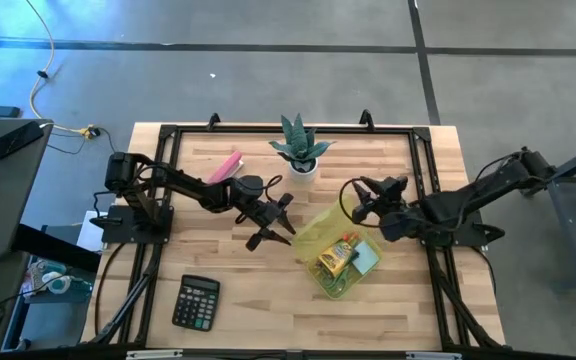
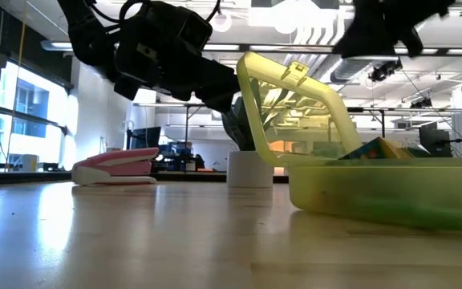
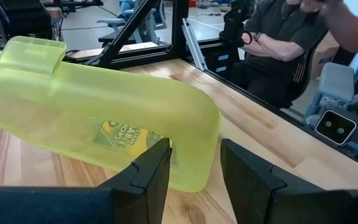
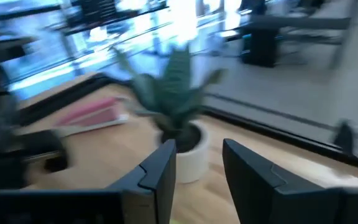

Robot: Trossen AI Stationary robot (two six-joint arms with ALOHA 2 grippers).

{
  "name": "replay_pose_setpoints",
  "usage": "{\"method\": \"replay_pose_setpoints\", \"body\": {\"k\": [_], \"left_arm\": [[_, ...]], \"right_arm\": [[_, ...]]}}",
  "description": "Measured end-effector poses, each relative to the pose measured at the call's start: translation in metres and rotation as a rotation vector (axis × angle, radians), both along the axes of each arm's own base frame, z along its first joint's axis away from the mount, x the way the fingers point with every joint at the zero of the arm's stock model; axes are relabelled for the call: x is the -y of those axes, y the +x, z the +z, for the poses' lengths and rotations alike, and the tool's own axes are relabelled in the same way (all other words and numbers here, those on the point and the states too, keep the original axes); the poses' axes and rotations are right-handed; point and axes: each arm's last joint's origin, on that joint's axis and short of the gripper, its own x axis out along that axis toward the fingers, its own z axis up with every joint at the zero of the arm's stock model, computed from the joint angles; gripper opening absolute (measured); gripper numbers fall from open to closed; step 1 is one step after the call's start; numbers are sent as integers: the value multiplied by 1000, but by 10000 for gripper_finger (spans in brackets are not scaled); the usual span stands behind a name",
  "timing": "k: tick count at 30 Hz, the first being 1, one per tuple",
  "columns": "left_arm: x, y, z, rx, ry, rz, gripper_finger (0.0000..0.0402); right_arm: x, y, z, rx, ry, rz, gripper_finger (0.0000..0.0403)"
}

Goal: Pack school essentials
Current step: Close the supply box

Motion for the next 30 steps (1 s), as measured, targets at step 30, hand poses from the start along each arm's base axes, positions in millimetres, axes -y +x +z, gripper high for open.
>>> {"method": "replay_pose_setpoints", "body": {"k": [30], "left_arm": [[-1,1,0,3,33,53,131]], "right_arm": [[-120,17,-34,-306,878,578,124]]}}
